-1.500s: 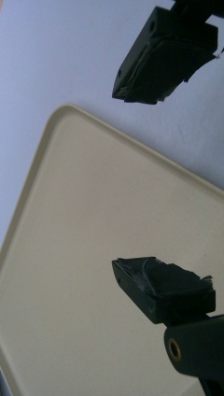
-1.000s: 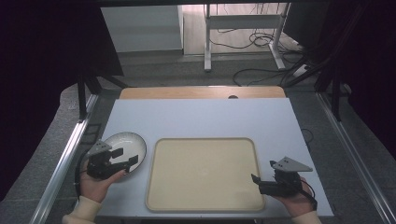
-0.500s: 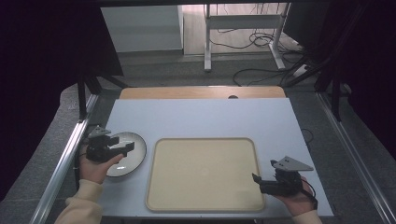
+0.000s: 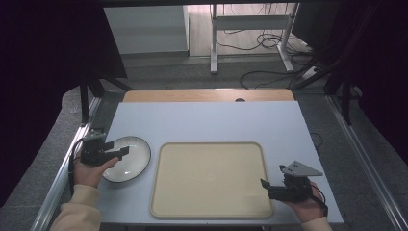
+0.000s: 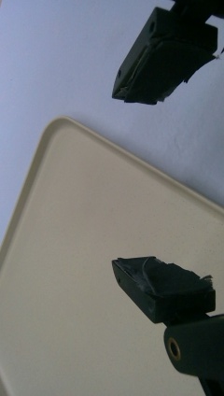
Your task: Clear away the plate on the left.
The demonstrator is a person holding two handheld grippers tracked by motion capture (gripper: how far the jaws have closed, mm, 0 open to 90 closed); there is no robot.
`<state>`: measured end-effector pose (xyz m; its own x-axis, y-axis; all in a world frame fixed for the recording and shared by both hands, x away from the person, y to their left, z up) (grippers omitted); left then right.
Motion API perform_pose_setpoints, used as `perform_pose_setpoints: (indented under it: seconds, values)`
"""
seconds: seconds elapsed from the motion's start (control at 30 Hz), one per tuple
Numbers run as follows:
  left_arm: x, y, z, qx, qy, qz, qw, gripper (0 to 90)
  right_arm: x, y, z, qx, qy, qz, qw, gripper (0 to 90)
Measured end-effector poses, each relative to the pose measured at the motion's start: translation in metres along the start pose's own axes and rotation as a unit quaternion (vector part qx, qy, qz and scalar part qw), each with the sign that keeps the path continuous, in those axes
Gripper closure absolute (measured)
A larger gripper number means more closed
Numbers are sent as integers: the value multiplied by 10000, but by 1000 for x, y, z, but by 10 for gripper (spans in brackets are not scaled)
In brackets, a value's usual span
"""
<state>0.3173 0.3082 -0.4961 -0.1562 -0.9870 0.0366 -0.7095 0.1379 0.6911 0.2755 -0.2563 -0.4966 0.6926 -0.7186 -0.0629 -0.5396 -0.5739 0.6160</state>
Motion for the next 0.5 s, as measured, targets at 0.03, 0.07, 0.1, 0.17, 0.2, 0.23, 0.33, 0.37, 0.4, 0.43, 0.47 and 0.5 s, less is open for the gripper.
perform_pose_setpoints:
  seconds: [0.03,0.07,0.1,0.17,0.2,0.23,0.33,0.37,0.4,0.43,0.47,0.5]
  values:
    - [-3,-1,1,-31,25,-30,10000,299,0,0,0,-4,-4,1,10000,158]
    - [-5,-2,2,-62,45,-64,10000,300,0,0,0,-7,-5,2,10000,158]
    - [-7,-2,2,-73,71,-92,9999,300,0,-1,0,-8,-12,0,10000,158]
    - [-12,-3,3,-81,127,-123,9998,296,1,-1,1,-25,-4,-3,10000,158]
    - [-14,-3,4,-101,129,-128,9998,293,1,-1,1,-37,7,3,10000,158]
    - [-15,-3,4,-102,144,-147,9997,290,1,-2,1,-39,9,2,10000,158]
    - [-21,-4,5,-136,174,-217,9995,281,2,-1,1,-21,0,58,10000,163]
    - [-24,-5,6,-155,159,-276,9994,277,3,-1,1,-7,-8,74,10000,165]
    - [-26,-5,7,-159,166,-308,9993,275,3,0,1,19,-37,98,9999,167]
    - [-29,-5,9,-170,205,-293,9992,275,4,0,1,30,-59,102,9999,168]
    - [-31,-6,10,-156,264,-315,9990,275,4,1,1,36,-63,113,9999,169]
    - [-34,-6,11,-140,310,-349,9988,277,5,1,2,29,-67,115,9999,169]
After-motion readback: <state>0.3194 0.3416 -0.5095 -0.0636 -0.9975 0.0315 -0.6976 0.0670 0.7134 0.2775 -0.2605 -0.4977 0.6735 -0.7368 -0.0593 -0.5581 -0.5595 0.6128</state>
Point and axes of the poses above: each handheld gripper's, and its own axes: y roughly backward along the jaws, z roughly out of its underside, x roughly to its right, the point moved 3 cm from there along -y, roughly forward along the jaws, and after that the axes turned 10 degrees about -z, right-handed, at the moved point
